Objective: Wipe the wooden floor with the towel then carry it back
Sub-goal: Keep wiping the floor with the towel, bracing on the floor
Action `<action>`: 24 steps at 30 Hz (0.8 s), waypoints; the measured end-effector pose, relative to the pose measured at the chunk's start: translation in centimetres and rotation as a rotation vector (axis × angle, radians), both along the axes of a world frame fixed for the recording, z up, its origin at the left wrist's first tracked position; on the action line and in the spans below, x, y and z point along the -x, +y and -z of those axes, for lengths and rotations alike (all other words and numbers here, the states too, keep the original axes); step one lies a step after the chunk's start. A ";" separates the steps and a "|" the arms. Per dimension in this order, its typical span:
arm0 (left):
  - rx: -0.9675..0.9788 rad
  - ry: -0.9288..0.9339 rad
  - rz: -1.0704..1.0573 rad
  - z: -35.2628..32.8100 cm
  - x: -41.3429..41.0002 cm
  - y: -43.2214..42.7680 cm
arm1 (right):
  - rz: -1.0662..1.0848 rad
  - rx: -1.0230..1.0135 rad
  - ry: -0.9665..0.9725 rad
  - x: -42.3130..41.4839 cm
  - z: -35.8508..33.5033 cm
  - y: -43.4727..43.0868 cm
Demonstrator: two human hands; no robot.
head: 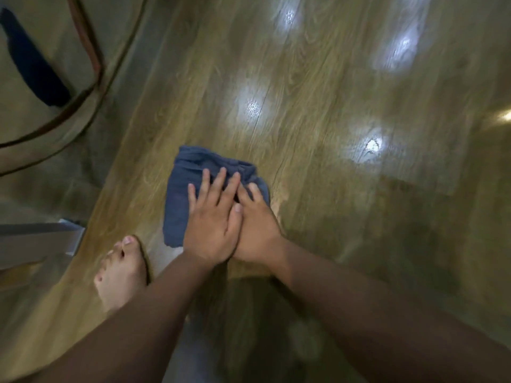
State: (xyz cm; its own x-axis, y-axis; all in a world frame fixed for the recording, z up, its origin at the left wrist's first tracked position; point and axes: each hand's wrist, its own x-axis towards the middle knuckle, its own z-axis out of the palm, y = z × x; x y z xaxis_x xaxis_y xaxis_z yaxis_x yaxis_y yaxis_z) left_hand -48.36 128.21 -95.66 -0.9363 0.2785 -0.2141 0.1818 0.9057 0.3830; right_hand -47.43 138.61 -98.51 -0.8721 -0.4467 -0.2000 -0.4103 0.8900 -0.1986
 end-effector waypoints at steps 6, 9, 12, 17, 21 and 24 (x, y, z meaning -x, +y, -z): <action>0.008 -0.028 0.316 1.0 -0.2 13.7 | 0.182 0.024 0.078 -2.3 -0.7 14.9; -0.002 -0.014 0.434 1.5 3.8 21.1 | 0.255 -0.108 0.063 1.3 -0.7 22.6; 0.082 0.085 0.342 2.6 10.1 23.2 | 0.308 -0.179 -0.001 7.1 -0.1 25.0; 0.041 0.082 0.367 3.8 14.6 14.8 | 0.399 -0.082 0.129 8.0 0.4 19.5; 0.031 0.063 0.315 3.0 4.7 5.2 | 0.303 0.089 0.149 -0.8 0.3 11.2; 0.163 -0.023 0.230 1.5 -8.1 -4.5 | -0.005 0.193 0.001 -10.4 0.2 4.3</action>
